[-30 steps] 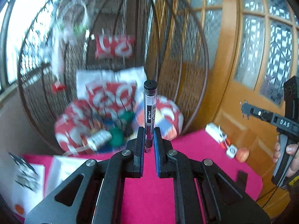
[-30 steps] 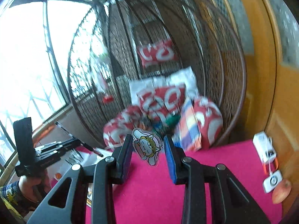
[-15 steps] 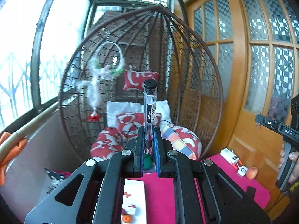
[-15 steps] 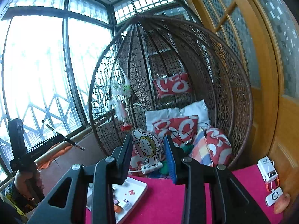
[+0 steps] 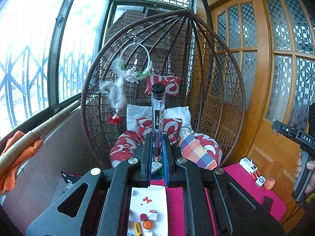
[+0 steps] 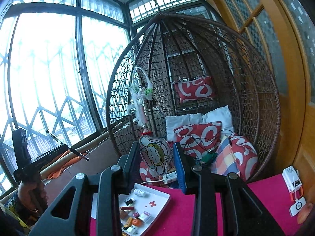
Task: Organize rigid objects
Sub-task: 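Lift and carry the pen and sticker over the white tray with both tools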
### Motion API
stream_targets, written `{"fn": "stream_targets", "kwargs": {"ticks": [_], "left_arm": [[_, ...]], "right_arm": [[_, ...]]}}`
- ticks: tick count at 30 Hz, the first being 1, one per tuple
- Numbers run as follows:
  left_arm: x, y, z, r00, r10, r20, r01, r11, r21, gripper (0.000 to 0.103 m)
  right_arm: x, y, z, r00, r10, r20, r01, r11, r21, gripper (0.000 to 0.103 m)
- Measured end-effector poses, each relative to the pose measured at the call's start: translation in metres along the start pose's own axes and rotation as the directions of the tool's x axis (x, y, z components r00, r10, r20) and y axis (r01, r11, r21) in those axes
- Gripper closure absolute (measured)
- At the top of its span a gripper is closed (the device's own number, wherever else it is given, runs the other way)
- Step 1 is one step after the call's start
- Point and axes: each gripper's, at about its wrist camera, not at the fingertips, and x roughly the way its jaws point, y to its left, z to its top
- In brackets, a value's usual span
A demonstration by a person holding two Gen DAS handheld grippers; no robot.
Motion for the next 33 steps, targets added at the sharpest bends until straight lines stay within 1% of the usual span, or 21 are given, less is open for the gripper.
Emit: {"fn": "stream_targets", "kwargs": {"ticks": [14,23,28,33], "left_arm": [[-0.014,0.046,-0.006,1.000,0.021,-0.014,-0.022,0.999,-0.025,0.095],[-0.026,0.079,-0.008,0.999,0.035,-0.024,-0.035,0.999,-0.015,0.095],[-0.027,0.099,-0.009,0.999,0.031,-0.030,-0.032,0.999,-0.010,0.095],[-0.018,0.112,-0.009,0.999,0.003,-0.047,-0.003,1.000,-0.001,0.095]], "right_arm": [[0.036,0.052,-0.008,0.997,0.066,-0.049,-0.067,0.998,-0.020,0.070],[0.060,0.086,-0.020,0.992,0.105,-0.071,-0.106,0.994,-0.012,0.070],[0.077,0.108,-0.028,0.989,0.121,-0.086,-0.122,0.992,-0.011,0.070],[0.092,0.123,-0.035,0.988,0.122,-0.098,-0.124,0.992,-0.007,0.070]]}}
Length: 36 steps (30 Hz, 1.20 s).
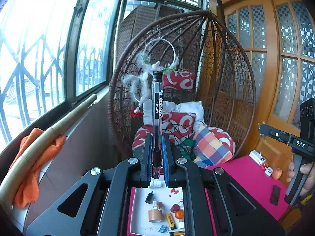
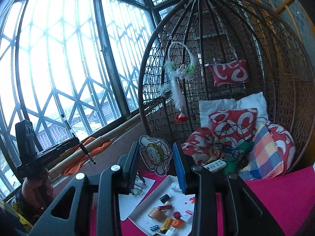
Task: Organize rigid objects
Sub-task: 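Lift and carry the pen and sticker over the white tray with both tools, then lower the pen and sticker into the tray and open both tools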
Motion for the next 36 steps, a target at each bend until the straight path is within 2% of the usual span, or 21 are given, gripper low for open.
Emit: {"fn": "stream_targets", "kwargs": {"ticks": [5,10,15,18,21,25,29,32,36], "left_arm": [[0.024,-0.001,-0.004,0.997,-0.061,-0.040,0.062,0.998,0.024,0.095],[0.060,-0.011,-0.016,0.986,-0.120,-0.116,0.128,0.990,0.064,0.095],[0.105,-0.018,-0.036,0.963,-0.159,-0.219,0.179,0.981,0.075,0.095],[0.135,-0.020,-0.055,0.941,-0.155,-0.302,0.190,0.978,0.088,0.095],[0.168,-0.023,-0.082,0.908,-0.136,-0.396,0.196,0.974,0.114,0.095],[0.210,-0.025,-0.125,0.839,-0.118,-0.532,0.203,0.974,0.105,0.095],[0.248,-0.028,-0.168,0.765,-0.069,-0.640,0.185,0.976,0.116,0.095],[0.268,-0.025,-0.189,0.715,-0.043,-0.698,0.167,0.980,0.110,0.095],[0.289,-0.017,-0.204,0.670,-0.011,-0.742,0.133,0.985,0.106,0.095]], "right_arm": [[0.020,0.009,-0.006,0.999,-0.010,-0.032,0.010,1.000,0.004,0.070],[0.047,0.010,-0.018,0.995,-0.021,-0.095,0.023,1.000,0.021,0.070],[0.078,0.001,-0.039,0.982,-0.048,-0.181,0.060,0.996,0.059,0.070],[0.104,-0.008,-0.061,0.963,-0.076,-0.258,0.096,0.993,0.066,0.070],[0.127,-0.022,-0.087,0.936,-0.074,-0.345,0.119,0.987,0.112,0.070],[0.150,-0.035,-0.122,0.890,-0.076,-0.450,0.153,0.979,0.137,0.070],[0.171,-0.043,-0.154,0.837,-0.077,-0.541,0.183,0.973,0.144,0.070],[0.184,-0.044,-0.175,0.798,-0.082,-0.597,0.194,0.973,0.126,0.070],[0.199,-0.039,-0.195,0.758,-0.102,-0.645,0.186,0.980,0.064,0.070]]}}
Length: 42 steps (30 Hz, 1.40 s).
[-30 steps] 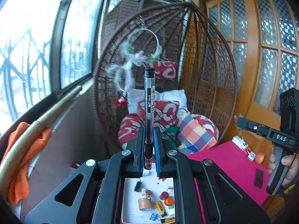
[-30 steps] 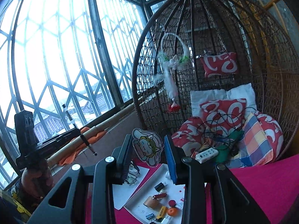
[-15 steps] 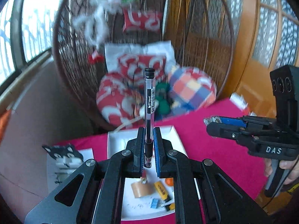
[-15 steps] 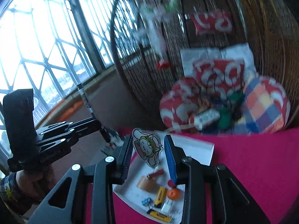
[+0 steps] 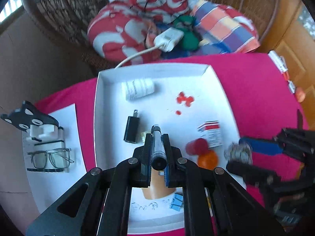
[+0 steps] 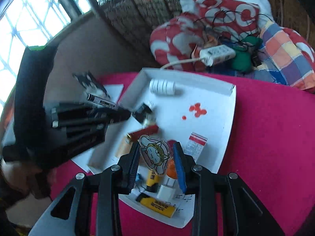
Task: Organize rigid objects
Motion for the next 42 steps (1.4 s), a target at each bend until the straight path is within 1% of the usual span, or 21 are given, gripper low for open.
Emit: {"fn": "stream_targets", "kwargs": {"ticks": [5,10,11,12,13,14,15,16,20,24,27,29,32,34,38,42], "left_arm": [[0.021,-0.002,0.000,0.997,0.023,-0.076,-0.022,1.000,0.010,0.095],[0.029,-0.003,-0.004,0.992,0.049,-0.118,-0.047,0.999,0.018,0.094],[0.029,-0.002,-0.005,0.992,0.046,-0.121,-0.044,0.999,0.014,0.088],[0.028,0.000,-0.006,0.993,0.048,-0.112,-0.048,0.999,0.006,0.062],[0.026,0.000,-0.006,0.993,0.055,-0.100,-0.055,0.998,0.002,0.038],[0.025,0.002,-0.007,0.994,0.065,-0.085,-0.065,0.998,-0.004,0.000],[0.023,0.003,-0.008,0.994,0.076,-0.072,-0.077,0.997,-0.010,0.000],[0.022,0.003,-0.008,0.994,0.083,-0.072,-0.084,0.996,-0.015,0.000],[0.017,0.005,-0.010,0.995,0.081,-0.058,-0.083,0.996,-0.039,0.000],[0.006,0.008,-0.012,0.996,0.084,-0.030,-0.086,0.994,-0.070,0.000],[-0.012,0.015,-0.014,0.996,0.084,0.020,-0.081,0.988,-0.129,0.000],[-0.026,0.018,-0.016,0.995,0.076,0.062,-0.065,0.984,-0.164,0.000],[-0.051,0.016,-0.016,0.989,0.062,0.132,-0.037,0.983,-0.180,0.000],[-0.068,0.013,-0.015,0.983,0.064,0.172,-0.033,0.984,-0.175,0.000],[-0.107,0.001,-0.015,0.962,0.144,0.230,-0.110,0.982,-0.153,0.000],[-0.140,-0.011,-0.017,0.937,0.229,0.264,-0.196,0.969,-0.148,0.000]], "right_arm": [[0.022,0.006,-0.001,0.999,-0.014,-0.046,0.013,0.999,-0.034,0.069],[0.034,0.005,-0.003,0.997,-0.044,-0.067,0.041,0.998,-0.046,0.069],[0.034,0.005,-0.004,0.996,-0.043,-0.072,0.040,0.998,-0.048,0.069],[0.035,0.006,-0.004,0.996,-0.044,-0.071,0.040,0.998,-0.049,0.067],[0.035,0.007,-0.005,0.997,-0.045,-0.067,0.042,0.998,-0.053,0.051],[0.034,0.009,-0.005,0.997,-0.045,-0.063,0.041,0.997,-0.059,0.036],[0.034,0.011,-0.006,0.998,-0.038,-0.056,0.034,0.997,-0.066,0.009],[0.033,0.013,-0.006,0.998,-0.030,-0.048,0.026,0.997,-0.074,0.000],[0.028,0.023,-0.006,0.999,-0.038,-0.031,0.035,0.993,-0.112,0.000],[0.022,0.025,-0.008,0.998,-0.056,-0.018,0.053,0.992,-0.110,0.000],[0.013,0.022,-0.010,0.998,-0.069,-0.004,0.069,0.993,-0.098,0.000],[0.002,0.017,-0.012,0.997,-0.082,0.017,0.083,0.994,-0.078,0.000],[-0.016,0.014,-0.013,0.992,-0.106,0.069,0.110,0.993,-0.050,0.000],[-0.030,0.013,-0.012,0.986,-0.127,0.110,0.131,0.991,-0.037,0.000],[-0.067,0.009,-0.009,0.968,-0.142,0.207,0.151,0.988,-0.026,0.000],[-0.101,0.007,-0.006,0.956,-0.090,0.281,0.107,0.993,-0.044,0.000]]}}
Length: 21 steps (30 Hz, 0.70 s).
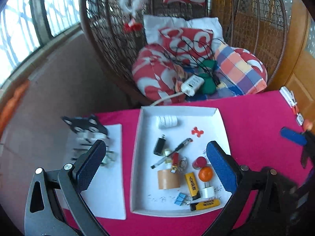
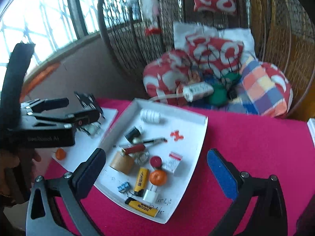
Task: Organize rigid objects
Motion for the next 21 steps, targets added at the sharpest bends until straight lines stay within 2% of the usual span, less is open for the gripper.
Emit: {"fn": "stream_targets", "kwargs": {"ticks": [5,8,11,13,15,16,17,19,21], "left_arm": [[-0.054,-0.003,0.004,0.994,0.011,0.104,-0.006,0.999,-0.048,0.000],[-0.086,-0.011,0.007,0.984,0.067,0.165,-0.061,0.997,-0.039,0.000],[-0.119,-0.021,0.008,0.967,0.118,0.228,-0.110,0.993,-0.044,0.000],[-0.140,-0.027,0.006,0.949,0.156,0.273,-0.139,0.987,-0.080,0.000],[-0.162,-0.034,0.001,0.921,0.253,0.297,-0.218,0.965,-0.145,0.000],[-0.173,-0.037,-0.001,0.902,0.310,0.302,-0.263,0.947,-0.185,0.000],[-0.180,-0.039,-0.002,0.894,0.328,0.306,-0.275,0.939,-0.205,0.000],[-0.194,-0.044,-0.004,0.902,0.293,0.318,-0.233,0.949,-0.214,0.000],[-0.207,-0.048,-0.005,0.912,0.261,0.317,-0.197,0.955,-0.220,0.000]], "right_arm": [[-0.046,-0.008,0.013,0.995,0.035,0.097,-0.033,0.999,-0.024,0.000],[-0.074,-0.011,0.018,0.988,0.004,0.157,0.004,0.999,-0.050,0.000],[-0.103,-0.017,0.021,0.971,-0.037,0.234,0.051,0.997,-0.052,0.000],[-0.122,-0.023,0.023,0.960,-0.045,0.277,0.061,0.997,-0.047,0.000],[-0.144,-0.026,0.022,0.938,-0.075,0.338,0.095,0.995,-0.043,0.000],[-0.159,-0.029,0.022,0.917,-0.108,0.383,0.130,0.991,-0.032,0.000],[-0.168,-0.030,0.022,0.901,-0.136,0.411,0.157,0.987,-0.017,0.000],[-0.187,-0.038,0.024,0.867,-0.204,0.455,0.208,0.977,0.042,0.000],[-0.201,-0.050,0.026,0.860,-0.215,0.463,0.195,0.976,0.091,0.000]]}}
